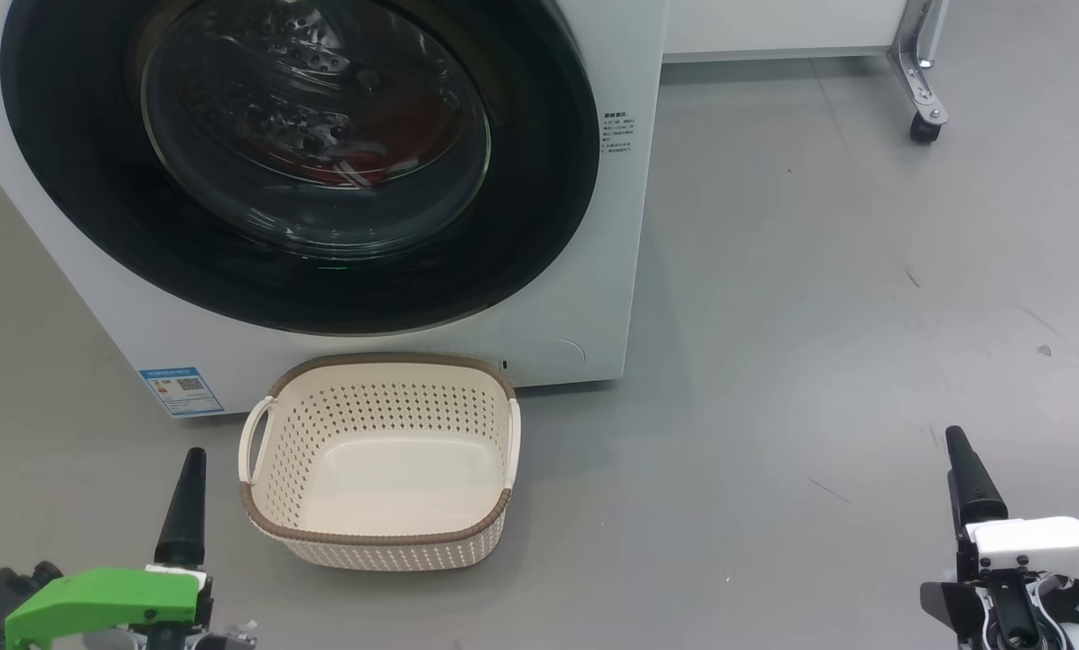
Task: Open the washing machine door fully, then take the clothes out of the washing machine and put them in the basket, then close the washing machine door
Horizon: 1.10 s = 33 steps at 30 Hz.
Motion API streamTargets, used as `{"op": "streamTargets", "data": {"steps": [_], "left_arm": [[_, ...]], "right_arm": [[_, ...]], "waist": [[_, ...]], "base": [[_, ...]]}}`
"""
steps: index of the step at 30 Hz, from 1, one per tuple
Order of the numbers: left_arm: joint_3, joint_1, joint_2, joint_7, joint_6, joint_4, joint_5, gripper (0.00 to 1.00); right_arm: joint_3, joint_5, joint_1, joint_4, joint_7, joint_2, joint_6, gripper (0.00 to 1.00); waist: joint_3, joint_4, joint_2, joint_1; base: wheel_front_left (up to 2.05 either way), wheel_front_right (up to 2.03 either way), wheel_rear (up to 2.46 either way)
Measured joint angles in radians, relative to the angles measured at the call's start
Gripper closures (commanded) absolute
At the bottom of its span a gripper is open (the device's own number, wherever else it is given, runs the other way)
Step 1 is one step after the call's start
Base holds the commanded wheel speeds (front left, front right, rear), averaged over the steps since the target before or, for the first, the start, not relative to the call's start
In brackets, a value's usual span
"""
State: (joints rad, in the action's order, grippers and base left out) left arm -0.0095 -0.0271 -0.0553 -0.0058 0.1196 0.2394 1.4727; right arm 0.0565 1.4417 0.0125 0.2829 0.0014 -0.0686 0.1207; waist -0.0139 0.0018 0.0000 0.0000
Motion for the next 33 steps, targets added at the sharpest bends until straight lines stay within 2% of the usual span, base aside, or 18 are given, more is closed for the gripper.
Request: {"op": "streamTargets", "data": {"steps": [14,33], "left_arm": [[-0.050,-0.005,-0.035,-0.050,-0.003,-0.023,-0.222,0.00],[-0.142,-0.006,-0.071,-0.113,-0.073,-0.049,-0.589,0.00]], "right_arm": [[-0.081,-0.279,0.025,-0.007,-0.052,-0.073,-0.011,0.00],[-0.203,-0.609,0.040,-0.004,-0.116,-0.104,-0.090,0.00]], "waist": [[-0.007,0.001,0.0000,0.0000],[-0.006,0.001,0.0000,0.0000]], "base": [[0.00,0.00,0.00],[0.00,0.00,0.00]]}}
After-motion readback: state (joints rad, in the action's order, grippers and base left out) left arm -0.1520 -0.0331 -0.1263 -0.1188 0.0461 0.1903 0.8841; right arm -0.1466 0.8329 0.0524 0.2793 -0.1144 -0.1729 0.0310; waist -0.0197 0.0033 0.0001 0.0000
